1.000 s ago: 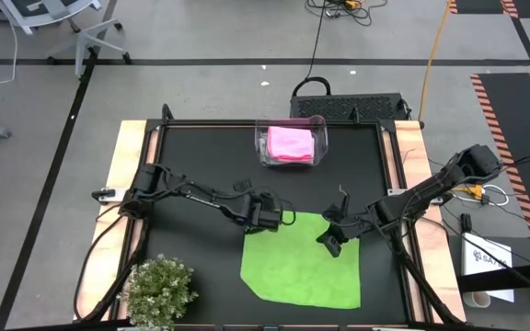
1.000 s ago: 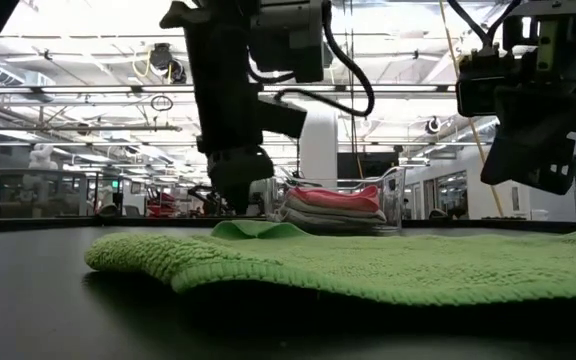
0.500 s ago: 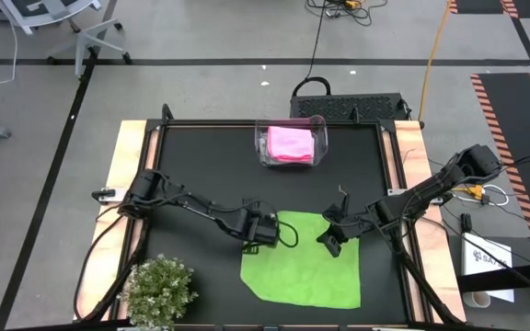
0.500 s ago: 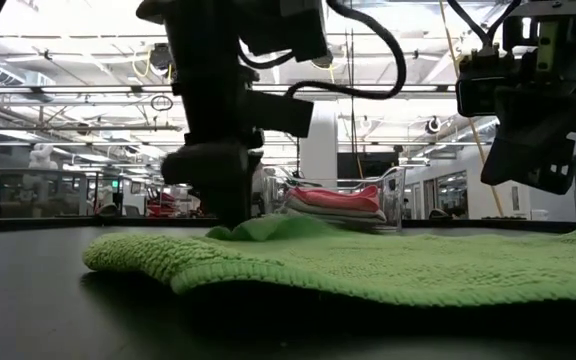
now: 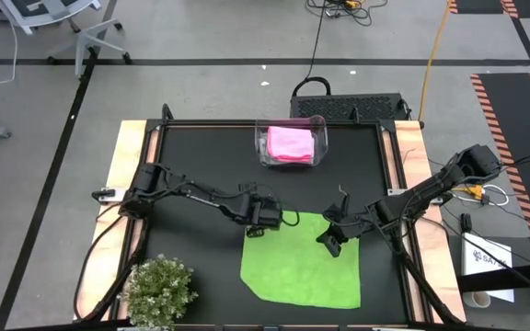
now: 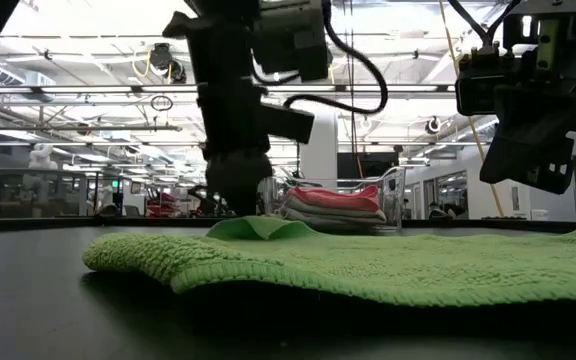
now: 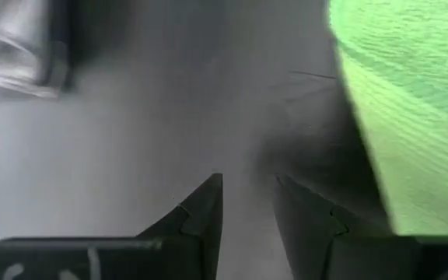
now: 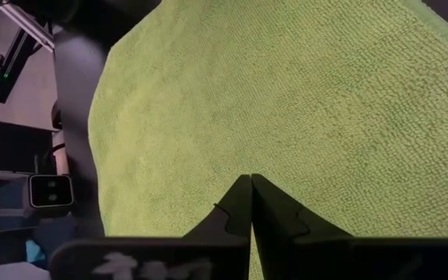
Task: Fold microfiber towels
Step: Fold the green microfiber cloth
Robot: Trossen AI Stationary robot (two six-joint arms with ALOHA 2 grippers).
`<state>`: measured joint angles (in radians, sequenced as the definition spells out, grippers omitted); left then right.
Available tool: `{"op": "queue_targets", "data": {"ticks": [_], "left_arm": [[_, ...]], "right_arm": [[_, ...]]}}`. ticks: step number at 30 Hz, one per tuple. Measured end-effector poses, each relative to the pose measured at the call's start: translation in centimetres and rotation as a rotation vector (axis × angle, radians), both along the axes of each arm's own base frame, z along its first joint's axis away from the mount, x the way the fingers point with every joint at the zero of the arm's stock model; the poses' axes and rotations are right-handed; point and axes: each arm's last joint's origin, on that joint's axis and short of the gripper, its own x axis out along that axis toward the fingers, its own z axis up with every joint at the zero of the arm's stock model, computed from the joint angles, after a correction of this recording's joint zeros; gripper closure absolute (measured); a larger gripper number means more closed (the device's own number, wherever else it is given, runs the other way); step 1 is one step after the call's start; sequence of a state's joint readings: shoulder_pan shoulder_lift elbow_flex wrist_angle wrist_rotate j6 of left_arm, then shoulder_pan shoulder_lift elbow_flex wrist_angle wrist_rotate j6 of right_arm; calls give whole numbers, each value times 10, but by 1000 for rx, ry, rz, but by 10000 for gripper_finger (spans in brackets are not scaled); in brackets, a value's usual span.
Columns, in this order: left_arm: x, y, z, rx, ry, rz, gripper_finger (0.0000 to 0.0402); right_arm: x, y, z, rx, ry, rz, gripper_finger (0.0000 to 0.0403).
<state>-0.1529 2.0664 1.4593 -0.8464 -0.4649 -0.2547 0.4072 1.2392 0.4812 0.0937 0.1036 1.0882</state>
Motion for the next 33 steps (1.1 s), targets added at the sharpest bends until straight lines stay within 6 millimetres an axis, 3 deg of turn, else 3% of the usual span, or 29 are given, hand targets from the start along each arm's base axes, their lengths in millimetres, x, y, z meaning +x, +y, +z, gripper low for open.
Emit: {"op": "queue_targets", "data": {"ticks": [5, 12, 16, 24, 33], "left_arm": [[-2, -7, 18, -185, -46, -14, 284], [-11, -15, 59, -275, -162, -73, 284], [-6, -27, 67, -344, -250, -111, 284], [2, -51, 37, -389, -202, -169, 284], [6, -48, 10, -293, -138, -131, 284]], "right_arm": [[0, 0, 0, -4, -1, 4, 403], [0, 0, 0, -22, -1, 19, 403], [0, 0, 0, -26, 0, 18, 403], [0, 0, 0, -30, -1, 20, 403], [0, 0, 0, -28, -2, 15, 403]]}}
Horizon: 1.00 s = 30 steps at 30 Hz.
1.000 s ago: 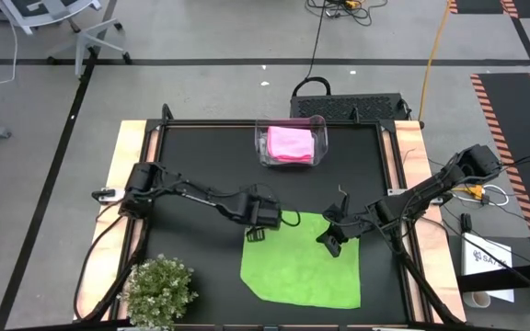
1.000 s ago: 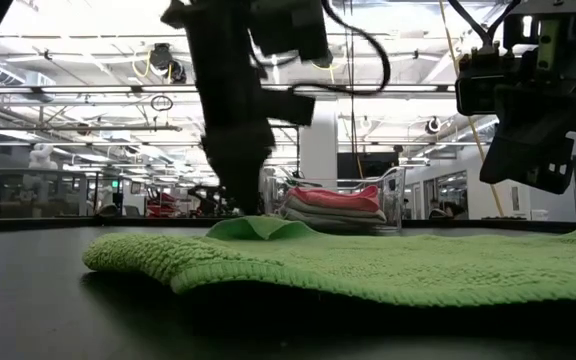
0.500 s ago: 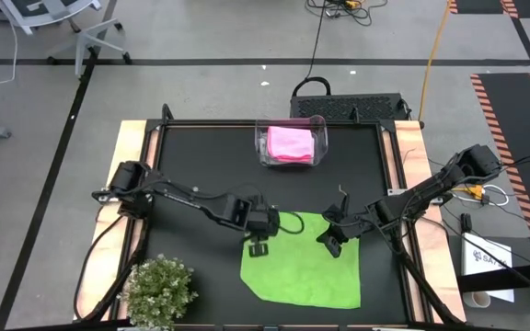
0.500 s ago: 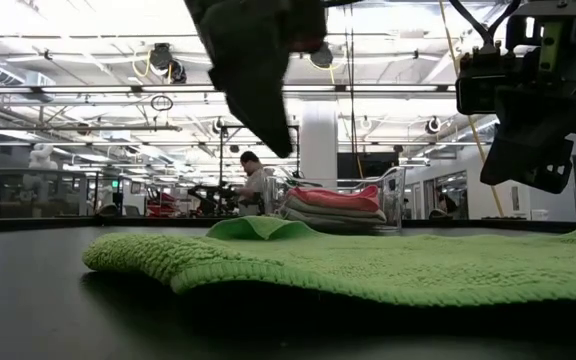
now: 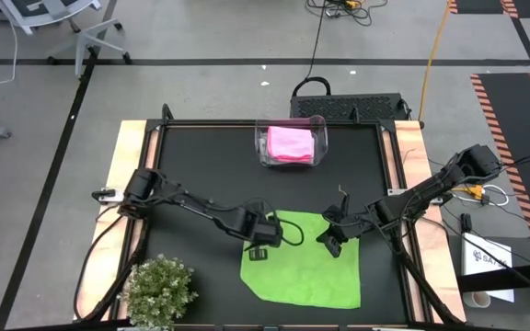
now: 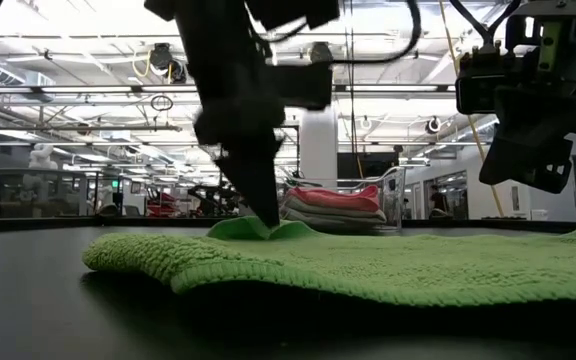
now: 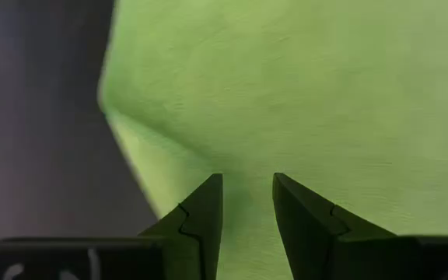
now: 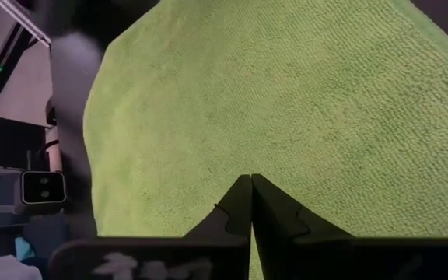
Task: Fold microfiber towels
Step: Fold the green microfiber cloth
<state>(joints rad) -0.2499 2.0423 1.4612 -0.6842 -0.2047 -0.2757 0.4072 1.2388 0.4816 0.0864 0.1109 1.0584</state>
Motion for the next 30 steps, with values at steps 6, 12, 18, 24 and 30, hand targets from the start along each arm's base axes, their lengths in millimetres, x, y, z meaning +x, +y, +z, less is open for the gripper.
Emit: {"op": "queue_targets", "data": {"ticks": [6, 12, 18, 24, 30], "left_arm": [[-1, 18, -13, 228, 43, 102, 284], [-13, 48, -5, 432, 149, 192, 284], [-8, 58, 9, 250, 62, 274, 284], [8, 37, 10, 16, -48, 107, 284], [6, 14, 6, -8, -55, 37, 284]], "right_arm": [[1, 0, 1, 5, -8, -2, 403], [1, 0, 1, 5, -8, -1, 403], [-1, 0, -1, -3, 13, 2, 403], [-2, 0, -1, 37, 38, 5, 403], [-10, 9, -5, 88, 116, 37, 403]]}}
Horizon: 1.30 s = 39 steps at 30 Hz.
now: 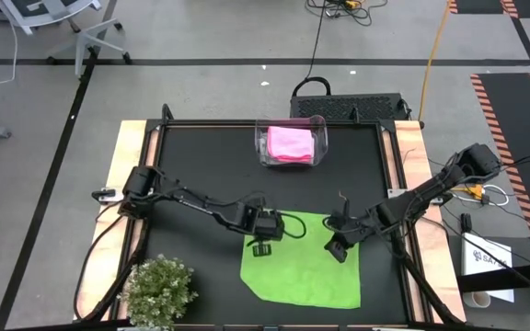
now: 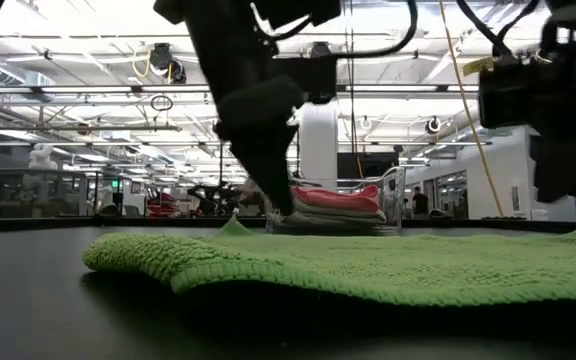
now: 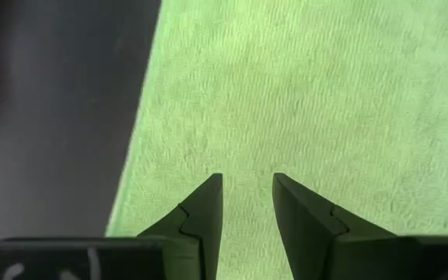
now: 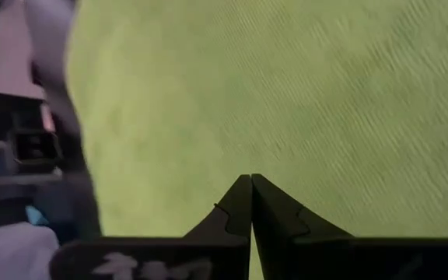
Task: Fold microfiber towels
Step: Fold the green microfiber cloth
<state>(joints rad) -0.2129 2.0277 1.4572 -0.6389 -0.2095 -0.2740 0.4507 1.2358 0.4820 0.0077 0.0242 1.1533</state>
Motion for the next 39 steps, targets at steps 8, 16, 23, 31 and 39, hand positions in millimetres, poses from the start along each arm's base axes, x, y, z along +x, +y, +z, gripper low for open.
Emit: {"op": "queue_targets", "data": {"ticks": [8, 16, 23, 31, 39], "left_arm": [[-16, -12, -26, -35, 13, 81, 284], [-23, -14, -37, -75, -18, 171, 284], [-26, -16, -38, -86, 0, 210, 284], [-36, -8, -41, 20, 94, 245, 284], [-31, 6, -38, 75, 85, 289, 284]], "right_arm": [[-16, -7, -13, -151, 179, -39, 403], [-17, -23, -16, -290, 223, 10, 403], [-12, -44, -17, -418, 221, 18, 403], [-8, -55, -16, -399, 215, 24, 403], [-4, -53, -11, -350, 156, 30, 403]]}}
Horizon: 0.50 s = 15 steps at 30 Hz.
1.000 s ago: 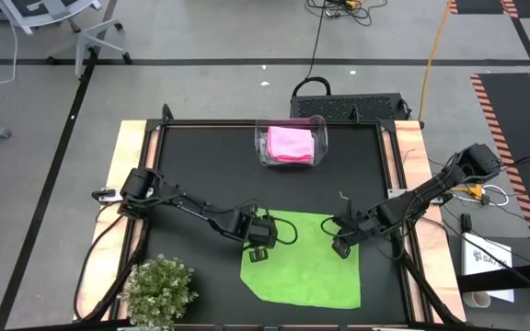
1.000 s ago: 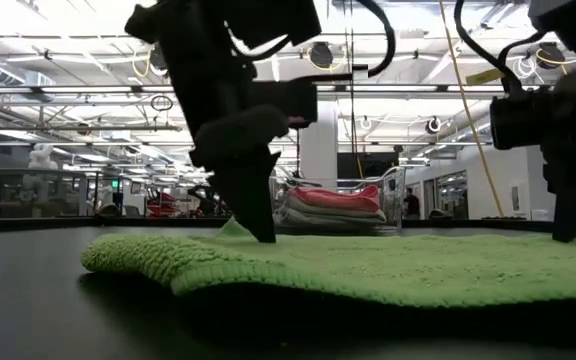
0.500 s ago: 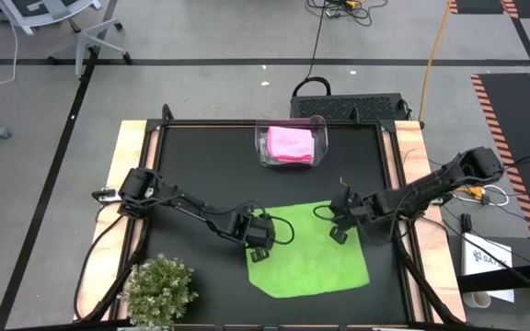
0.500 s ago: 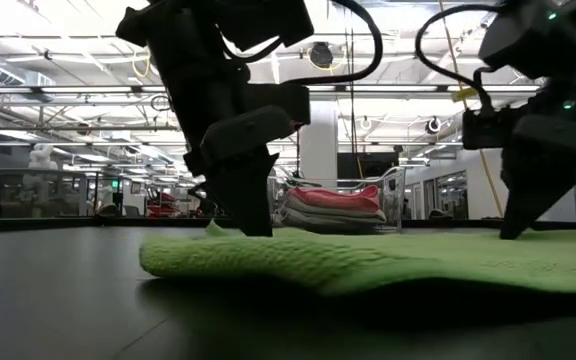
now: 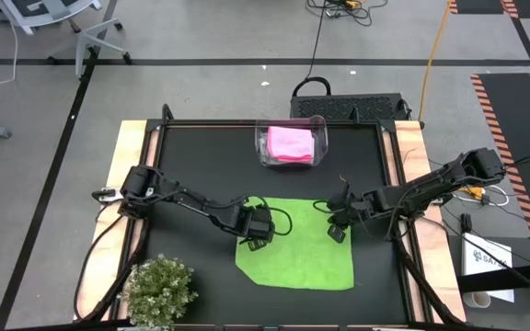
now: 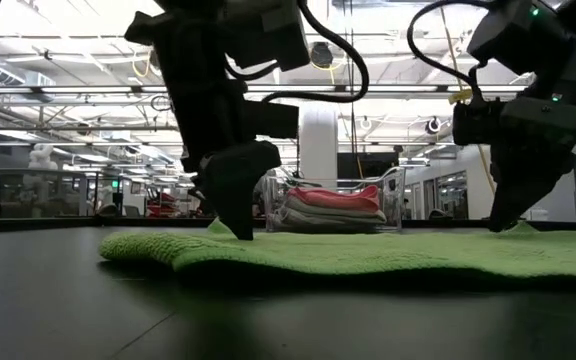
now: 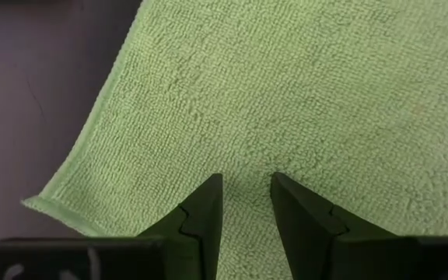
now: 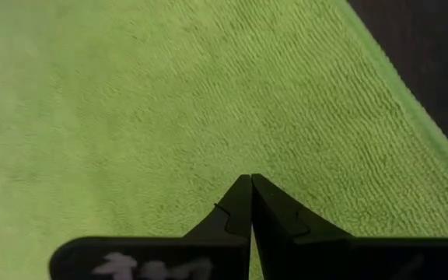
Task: Fold microfiber towels
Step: Fold the green microfiber cloth
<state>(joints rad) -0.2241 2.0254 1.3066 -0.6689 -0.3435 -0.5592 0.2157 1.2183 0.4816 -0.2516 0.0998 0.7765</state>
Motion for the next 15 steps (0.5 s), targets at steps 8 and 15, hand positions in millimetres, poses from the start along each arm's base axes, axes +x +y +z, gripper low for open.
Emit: {"op": "queue_targets", "data": {"ticks": [8, 15], "left_arm": [[9, -5, 19, -7, 24, -17, 284], [2, -30, 26, 24, 68, -130, 284]], "right_arm": [[-5, 3, 18, 41, -101, -9, 403], [-11, 11, 31, 80, -176, 18, 403]]}}
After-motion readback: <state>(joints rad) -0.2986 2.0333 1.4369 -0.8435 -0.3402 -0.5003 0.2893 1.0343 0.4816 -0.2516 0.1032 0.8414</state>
